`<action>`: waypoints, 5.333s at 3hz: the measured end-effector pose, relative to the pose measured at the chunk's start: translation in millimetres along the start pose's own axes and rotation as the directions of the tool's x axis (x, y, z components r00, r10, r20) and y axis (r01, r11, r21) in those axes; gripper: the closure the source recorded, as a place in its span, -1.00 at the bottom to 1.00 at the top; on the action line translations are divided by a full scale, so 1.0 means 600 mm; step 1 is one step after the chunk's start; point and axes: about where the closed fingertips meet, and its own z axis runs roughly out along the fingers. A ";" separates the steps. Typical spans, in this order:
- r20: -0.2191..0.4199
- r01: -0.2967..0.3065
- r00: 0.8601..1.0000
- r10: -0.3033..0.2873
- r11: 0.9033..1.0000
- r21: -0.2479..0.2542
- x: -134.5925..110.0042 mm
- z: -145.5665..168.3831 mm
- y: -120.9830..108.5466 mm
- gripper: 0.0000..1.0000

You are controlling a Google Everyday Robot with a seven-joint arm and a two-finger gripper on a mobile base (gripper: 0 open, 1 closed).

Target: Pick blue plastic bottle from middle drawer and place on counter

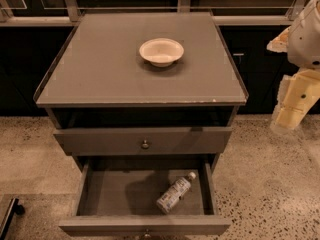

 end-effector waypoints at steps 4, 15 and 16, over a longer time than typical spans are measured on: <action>0.230 -0.602 0.749 0.621 0.784 -0.151 -0.017 0.139 0.158 -1.00; 0.390 -0.872 0.292 0.873 0.411 -0.267 -0.001 0.723 0.192 -1.00; 0.333 -0.887 0.251 0.909 0.354 -0.295 0.004 0.802 0.180 -1.00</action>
Offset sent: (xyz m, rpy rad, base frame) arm -0.0083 -0.0073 -0.1045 0.3116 -0.0280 -0.4419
